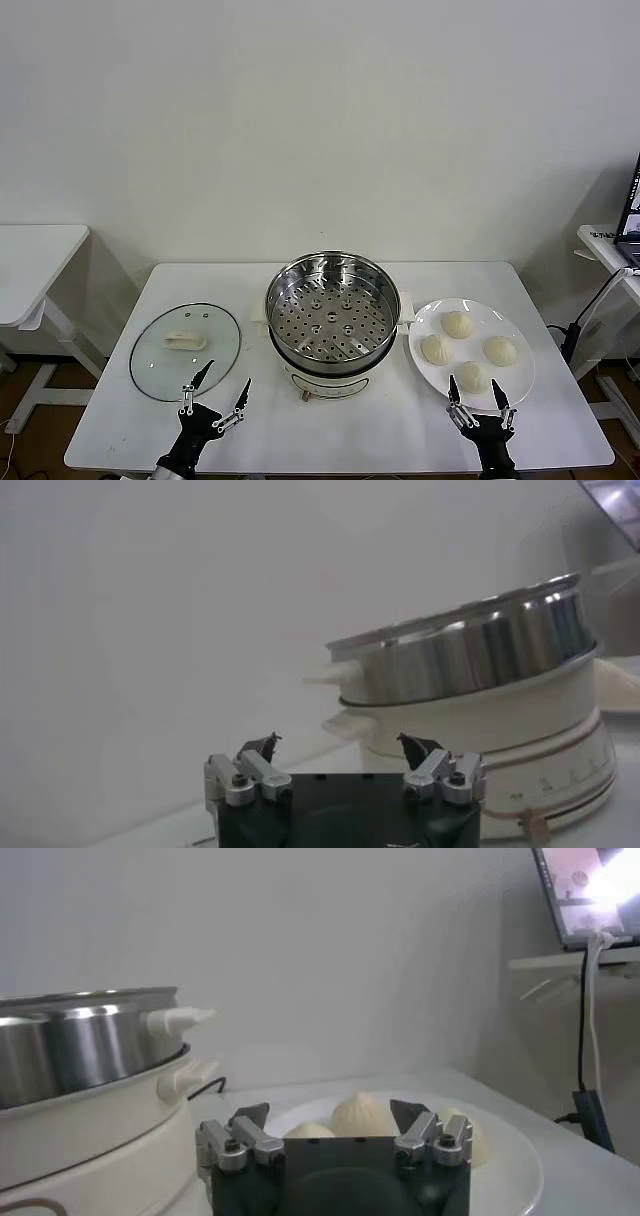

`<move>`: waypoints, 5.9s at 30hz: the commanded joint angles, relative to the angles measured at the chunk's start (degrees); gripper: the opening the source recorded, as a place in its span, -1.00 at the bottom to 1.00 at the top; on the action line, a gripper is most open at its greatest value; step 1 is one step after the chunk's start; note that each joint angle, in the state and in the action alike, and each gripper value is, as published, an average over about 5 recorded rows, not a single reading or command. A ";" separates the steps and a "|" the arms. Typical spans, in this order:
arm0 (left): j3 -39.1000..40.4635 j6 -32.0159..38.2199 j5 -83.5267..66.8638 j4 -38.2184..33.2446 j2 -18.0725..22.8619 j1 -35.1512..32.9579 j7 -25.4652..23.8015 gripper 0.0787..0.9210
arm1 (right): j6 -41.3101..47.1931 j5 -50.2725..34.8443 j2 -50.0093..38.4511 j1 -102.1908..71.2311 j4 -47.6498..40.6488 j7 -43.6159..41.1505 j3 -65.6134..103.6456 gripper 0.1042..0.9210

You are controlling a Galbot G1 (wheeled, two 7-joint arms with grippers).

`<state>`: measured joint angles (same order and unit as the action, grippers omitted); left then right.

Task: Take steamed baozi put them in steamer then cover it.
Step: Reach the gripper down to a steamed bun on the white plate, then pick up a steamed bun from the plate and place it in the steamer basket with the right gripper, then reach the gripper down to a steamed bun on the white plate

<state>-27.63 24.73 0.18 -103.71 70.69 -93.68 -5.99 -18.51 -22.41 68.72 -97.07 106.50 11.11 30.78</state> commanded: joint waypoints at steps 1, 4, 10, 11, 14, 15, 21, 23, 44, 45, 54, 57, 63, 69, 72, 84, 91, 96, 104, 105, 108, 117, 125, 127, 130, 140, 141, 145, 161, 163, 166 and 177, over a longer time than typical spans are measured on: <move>0.14 0.46 0.13 -1.47 -0.04 -0.30 0.41 0.77 | 4.56 -0.41 -2.27 3.33 0.40 2.11 1.03 0.76; 0.40 0.45 0.13 -2.12 -0.14 -0.26 0.68 0.77 | 7.47 -1.90 -5.18 7.89 -0.14 2.62 1.41 0.76; 1.55 0.07 0.14 -3.37 -0.32 0.46 1.36 0.77 | 13.68 -6.28 -12.20 22.28 -6.37 4.47 -1.11 0.76; 1.74 0.03 0.16 -3.53 -0.35 0.56 1.41 0.77 | 14.13 -7.36 -13.29 24.70 -7.95 4.52 -2.14 0.76; 2.34 -0.08 0.31 -3.90 -0.41 0.92 1.61 0.77 | 14.99 -10.99 -16.71 33.07 -13.68 3.93 -6.65 0.76; 2.50 -0.11 0.39 -3.97 -0.40 1.04 1.70 0.77 | 15.06 -12.09 -17.62 35.73 -15.66 3.41 -8.34 0.76; 3.30 -0.57 0.58 -4.12 -0.23 1.61 2.47 0.77 | 16.17 -18.88 -23.64 50.74 -28.27 -6.39 -19.41 0.76; 3.38 -0.81 0.58 -3.90 -0.25 1.78 2.67 0.77 | 17.62 -20.04 -26.34 55.08 -31.82 -12.74 -23.69 0.76; 3.79 -0.46 1.40 -2.81 0.76 2.08 3.10 0.77 | 22.85 4.70 -33.91 100.64 -49.67 -79.27 -72.46 0.76; 3.72 -0.44 1.40 -2.79 0.75 2.06 3.12 0.77 | 22.57 6.90 -33.42 101.56 -49.83 -80.54 -73.38 0.76; 3.29 -0.22 1.38 -2.67 0.83 1.83 3.35 0.77 | 19.63 22.36 -27.58 103.58 -53.35 -81.85 -76.47 0.76; 3.08 -0.18 1.36 -2.82 0.86 1.67 3.44 0.77 | 19.04 24.59 -25.39 103.27 -55.37 -80.33 -76.98 0.76; 2.57 -0.04 1.34 -2.96 0.84 1.42 3.55 0.77 | 18.14 27.52 -21.95 102.04 -58.30 -78.71 -76.88 0.76; 2.31 0.12 1.34 -2.92 0.96 1.34 3.77 0.77 | 17.31 29.24 -19.65 101.14 -61.01 -77.03 -76.45 0.76; 2.34 0.19 1.34 -2.79 1.00 1.33 3.86 0.77 | 16.99 29.97 -18.71 100.43 -62.03 -76.39 -76.09 0.76; 2.30 0.49 1.34 -2.21 0.95 1.44 4.06 0.77 | 15.58 31.95 -16.88 98.99 -64.30 -74.08 -75.19 0.74; 2.24 0.58 1.34 -2.23 0.98 1.44 4.15 0.77 | 15.36 31.33 -17.20 98.61 -63.42 -73.64 -74.97 0.53; 2.37 0.59 1.34 -2.36 0.89 1.56 4.20 0.77 | 15.44 29.66 -19.93 100.02 -59.01 -74.07 -76.18 0.46; 2.98 0.39 1.34 -2.96 0.46 1.98 4.26 0.77 | 5.73 26.47 -25.98 114.07 -45.22 -76.82 -83.86 0.47; 3.06 0.38 1.34 -3.01 0.44 1.99 4.26 0.77 | 3.36 26.32 -25.97 116.58 -43.77 -77.20 -85.37 0.47; 3.21 0.46 1.34 -3.11 0.40 1.96 4.29 0.77 | -2.80 25.89 -25.01 123.91 -39.32 -77.95 -90.18 0.46; 3.08 0.80 1.31 -3.41 0.27 1.68 4.38 0.77 | -14.16 26.91 -16.09 136.24 -30.61 -77.50 -97.30 0.41; 2.85 0.91 1.26 -3.51 0.31 1.54 4.41 0.77 | -17.53 32.43 -6.37 133.88 -30.93 -77.26 -97.95 0.41; 2.77 1.00 1.22 -3.52 0.31 1.49 4.44 0.77 | -18.12 34.59 -4.22 131.87 -32.93 -77.11 -97.26 0.41; 2.56 1.12 1.16 -3.51 0.30 1.42 4.48 0.77 | -18.56 37.37 -1.56 128.70 -36.16 -77.03 -96.24 0.41; 1.91 1.40 1.01 -3.20 0.14 1.60 4.65 0.77 | -18.63 43.17 4.94 120.57 -45.58 -76.12 -94.49 0.39; 1.89 1.44 0.99 -3.16 0.13 1.62 4.67 0.77 | -18.74 43.65 5.51 120.16 -46.46 -76.05 -94.25 0.39; 1.84 1.61 0.96 -2.94 0.12 1.69 4.76 0.77 | -19.17 45.26 7.18 118.81 -49.12 -75.80 -93.43 0.39; 1.39 1.85 0.85 -2.75 0.25 1.70 4.94 0.77 | -18.73 45.83 7.43 117.80 -49.73 -74.55 -92.87 0.76; 1.39 1.83 0.84 -2.77 0.27 1.72 4.98 0.77 | -17.81 43.48 6.11 118.85 -47.68 -76.00 -92.45 0.76; 1.46 1.73 0.84 -2.81 0.27 1.80 5.03 0.77 | -13.43 37.64 1.81 122.00 -42.35 -80.14 -91.61 0.76; 2.25 1.28 1.01 -3.40 0.34 1.94 4.95 0.77 | 14.99 6.06 -19.54 140.52 -34.11 -85.61 -103.75 0.76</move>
<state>-25.58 26.11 1.08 -107.00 70.98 -91.72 -0.97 -21.47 3.65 62.24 32.58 67.26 -70.93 -65.32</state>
